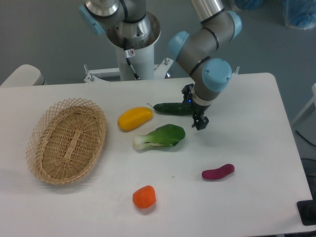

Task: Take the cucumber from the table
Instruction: 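Move the open gripper over the green cucumber and lower onto it, then close the gripper on the green cucumber and lift it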

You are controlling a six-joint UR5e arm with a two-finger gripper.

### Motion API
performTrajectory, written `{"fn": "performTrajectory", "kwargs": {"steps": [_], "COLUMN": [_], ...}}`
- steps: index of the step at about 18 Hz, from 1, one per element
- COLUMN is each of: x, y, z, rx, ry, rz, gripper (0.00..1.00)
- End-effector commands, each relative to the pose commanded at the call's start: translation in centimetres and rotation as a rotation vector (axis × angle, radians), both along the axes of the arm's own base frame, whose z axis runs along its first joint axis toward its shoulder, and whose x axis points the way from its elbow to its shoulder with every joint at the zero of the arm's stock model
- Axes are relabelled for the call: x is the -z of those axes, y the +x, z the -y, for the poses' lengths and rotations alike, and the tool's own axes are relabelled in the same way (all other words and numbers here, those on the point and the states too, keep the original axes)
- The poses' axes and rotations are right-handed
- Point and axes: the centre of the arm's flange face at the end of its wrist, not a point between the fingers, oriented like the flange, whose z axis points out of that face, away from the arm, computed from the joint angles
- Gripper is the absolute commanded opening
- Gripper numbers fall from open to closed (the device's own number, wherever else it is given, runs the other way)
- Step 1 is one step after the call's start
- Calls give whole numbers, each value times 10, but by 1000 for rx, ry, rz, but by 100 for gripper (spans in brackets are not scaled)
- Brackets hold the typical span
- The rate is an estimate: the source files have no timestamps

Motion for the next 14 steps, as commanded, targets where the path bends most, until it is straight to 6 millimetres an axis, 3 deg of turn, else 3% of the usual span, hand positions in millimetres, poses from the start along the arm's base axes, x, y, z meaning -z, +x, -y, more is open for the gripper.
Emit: {"fn": "performTrajectory", "kwargs": {"steps": [3, 7, 9, 10, 12, 14], "x": [13, 16, 15, 15, 15, 12], "y": [8, 7, 5, 5, 6, 4], "z": [5, 11, 13, 12, 12, 11], "rx": [-4, -19, -23, -22, -20, -17], "ry": [17, 4, 5, 5, 6, 8], "rz": [-46, -52, -53, -53, -54, -62], "gripper": [100, 100, 81, 66, 43, 32]}}
